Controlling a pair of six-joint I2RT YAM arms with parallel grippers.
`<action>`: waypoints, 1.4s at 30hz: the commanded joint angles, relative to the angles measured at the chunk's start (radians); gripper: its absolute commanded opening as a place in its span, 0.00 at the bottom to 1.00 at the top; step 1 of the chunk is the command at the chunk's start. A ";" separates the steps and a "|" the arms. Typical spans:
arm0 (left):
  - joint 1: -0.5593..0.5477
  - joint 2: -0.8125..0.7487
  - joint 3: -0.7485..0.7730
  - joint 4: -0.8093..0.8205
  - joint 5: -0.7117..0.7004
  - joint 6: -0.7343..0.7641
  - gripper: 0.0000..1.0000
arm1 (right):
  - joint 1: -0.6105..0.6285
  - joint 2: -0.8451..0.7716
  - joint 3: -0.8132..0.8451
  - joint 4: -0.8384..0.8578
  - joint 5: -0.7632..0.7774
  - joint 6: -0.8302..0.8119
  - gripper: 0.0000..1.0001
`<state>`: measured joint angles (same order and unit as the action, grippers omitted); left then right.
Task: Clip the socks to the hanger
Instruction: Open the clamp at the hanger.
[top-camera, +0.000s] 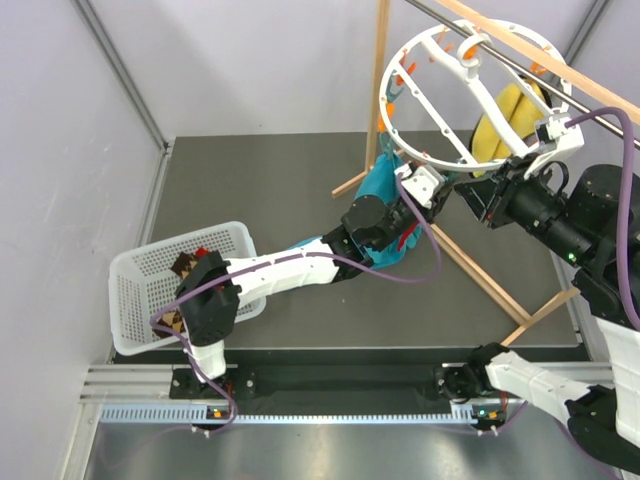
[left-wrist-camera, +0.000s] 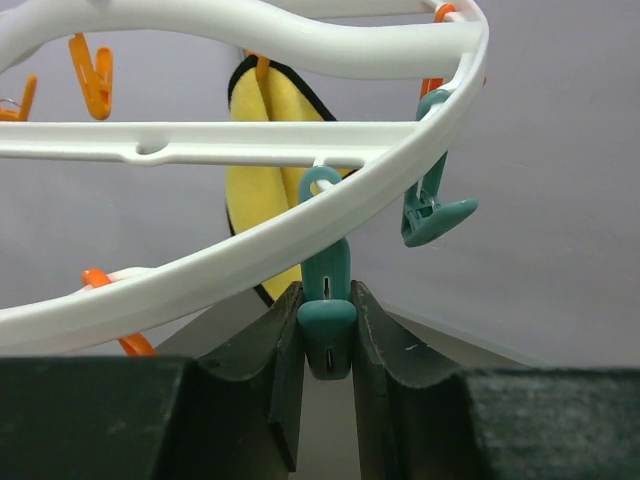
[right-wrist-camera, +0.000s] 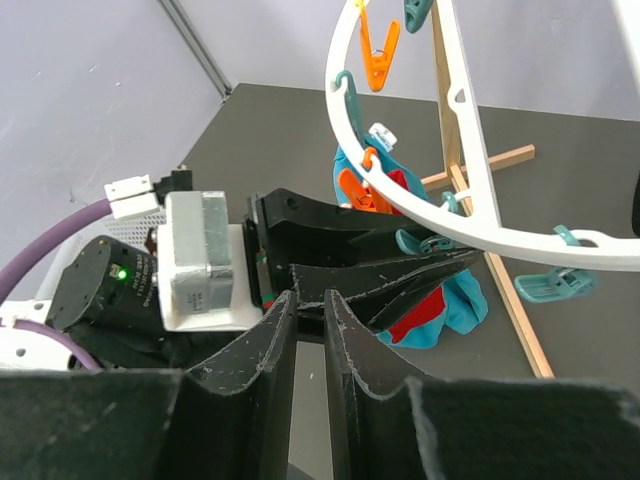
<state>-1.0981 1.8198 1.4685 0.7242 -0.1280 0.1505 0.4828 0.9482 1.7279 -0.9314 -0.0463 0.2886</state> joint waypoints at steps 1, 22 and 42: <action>0.006 0.025 0.050 0.000 0.010 -0.017 0.27 | -0.010 -0.014 0.018 -0.006 0.013 -0.011 0.17; 0.015 0.090 0.087 0.056 0.120 -0.011 0.50 | -0.010 -0.020 0.015 -0.015 0.031 -0.026 0.18; 0.014 0.070 0.084 0.095 0.137 0.026 0.34 | -0.009 -0.020 0.004 -0.015 0.026 -0.023 0.18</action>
<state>-1.0843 1.9297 1.5517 0.7353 -0.0040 0.1627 0.4828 0.9340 1.7279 -0.9512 -0.0238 0.2790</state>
